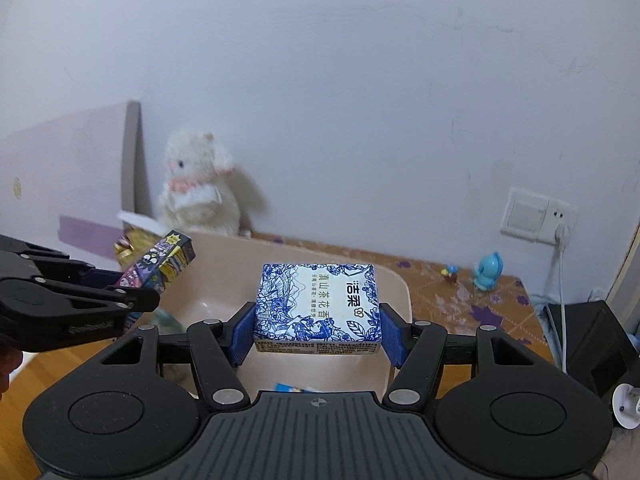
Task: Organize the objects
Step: 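Lower both held items into the basket and open both tools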
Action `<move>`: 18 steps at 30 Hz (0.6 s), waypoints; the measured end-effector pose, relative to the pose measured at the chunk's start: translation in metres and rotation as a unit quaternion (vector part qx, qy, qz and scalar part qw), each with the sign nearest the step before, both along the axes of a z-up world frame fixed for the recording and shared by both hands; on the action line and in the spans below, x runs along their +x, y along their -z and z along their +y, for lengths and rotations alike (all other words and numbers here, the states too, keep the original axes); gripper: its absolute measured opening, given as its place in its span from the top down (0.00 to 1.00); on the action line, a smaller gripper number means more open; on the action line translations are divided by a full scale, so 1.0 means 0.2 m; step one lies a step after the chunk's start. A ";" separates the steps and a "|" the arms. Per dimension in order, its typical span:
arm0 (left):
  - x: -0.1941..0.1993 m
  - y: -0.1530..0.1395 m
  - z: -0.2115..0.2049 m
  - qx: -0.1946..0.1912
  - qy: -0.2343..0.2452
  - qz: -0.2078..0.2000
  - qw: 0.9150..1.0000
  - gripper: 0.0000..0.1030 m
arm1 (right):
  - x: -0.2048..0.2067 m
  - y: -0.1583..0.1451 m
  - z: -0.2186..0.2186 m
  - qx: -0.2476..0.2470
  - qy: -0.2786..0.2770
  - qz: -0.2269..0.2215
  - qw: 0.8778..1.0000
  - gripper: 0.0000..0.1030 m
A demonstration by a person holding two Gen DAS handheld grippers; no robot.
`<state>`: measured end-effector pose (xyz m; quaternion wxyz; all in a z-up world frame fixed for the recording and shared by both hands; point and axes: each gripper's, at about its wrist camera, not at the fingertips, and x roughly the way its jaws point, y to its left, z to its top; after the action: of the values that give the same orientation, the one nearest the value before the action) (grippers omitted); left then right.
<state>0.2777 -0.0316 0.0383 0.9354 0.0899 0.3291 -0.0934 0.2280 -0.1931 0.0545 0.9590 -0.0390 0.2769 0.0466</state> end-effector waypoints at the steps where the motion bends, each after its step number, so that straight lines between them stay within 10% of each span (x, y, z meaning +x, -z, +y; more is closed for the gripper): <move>1: 0.02 0.02 -0.01 0.003 -0.004 0.009 1.000 0.76 | 0.03 0.02 0.00 -0.003 0.002 0.009 1.000 0.42; 16: 0.15 0.19 -0.02 0.031 -0.044 0.094 0.994 0.74 | 0.18 0.25 0.03 -0.057 0.011 0.081 0.995 0.34; 18: 0.13 0.17 -0.02 0.028 -0.043 0.084 0.995 0.44 | 0.16 0.24 0.02 -0.048 0.009 0.077 0.996 0.27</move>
<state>0.3033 -0.0348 0.0044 0.9045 0.0940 0.4129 -0.0508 0.2604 -0.1893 0.0066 0.9323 -0.0784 0.3519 0.0278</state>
